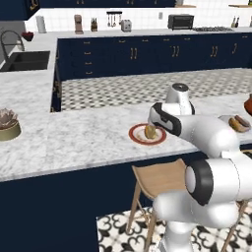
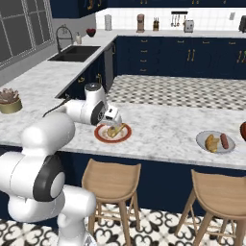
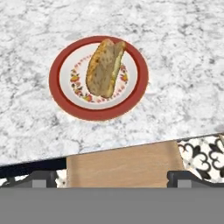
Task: Place one bun and one sausage from the bowl on each plate.
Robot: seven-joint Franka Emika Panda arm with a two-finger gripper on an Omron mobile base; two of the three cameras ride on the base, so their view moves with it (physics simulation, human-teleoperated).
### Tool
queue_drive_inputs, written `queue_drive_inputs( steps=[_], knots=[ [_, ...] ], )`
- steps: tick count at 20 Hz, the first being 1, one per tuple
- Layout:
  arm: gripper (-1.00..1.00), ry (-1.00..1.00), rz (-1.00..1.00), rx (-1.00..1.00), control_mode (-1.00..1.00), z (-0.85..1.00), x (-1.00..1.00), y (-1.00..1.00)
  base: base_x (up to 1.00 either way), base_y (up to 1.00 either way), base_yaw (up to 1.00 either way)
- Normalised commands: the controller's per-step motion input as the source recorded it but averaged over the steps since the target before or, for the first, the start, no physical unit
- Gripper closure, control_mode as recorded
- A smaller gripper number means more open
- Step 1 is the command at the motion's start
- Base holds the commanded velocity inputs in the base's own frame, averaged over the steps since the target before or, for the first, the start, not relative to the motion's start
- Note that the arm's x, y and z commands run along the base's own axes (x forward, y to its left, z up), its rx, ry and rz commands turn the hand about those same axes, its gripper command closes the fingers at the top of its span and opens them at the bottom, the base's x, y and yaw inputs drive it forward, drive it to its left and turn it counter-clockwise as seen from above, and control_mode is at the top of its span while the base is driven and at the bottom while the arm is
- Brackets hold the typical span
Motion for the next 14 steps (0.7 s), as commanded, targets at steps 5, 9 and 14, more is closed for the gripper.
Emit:
queue_drive_inputs(
  steps=[5,9,14],
  knots=[
    [-1.00,0.00,0.00,0.00,1.00,0.00,0.00,0.00,0.01,-1.00,0.00],
    [-1.00,0.00,0.00,0.00,1.00,0.00,0.00,0.00,0.26,-1.00,0.00],
    [-1.00,0.00,0.00,0.00,1.00,0.00,0.00,0.00,0.27,-1.00,0.00]
  ],
)
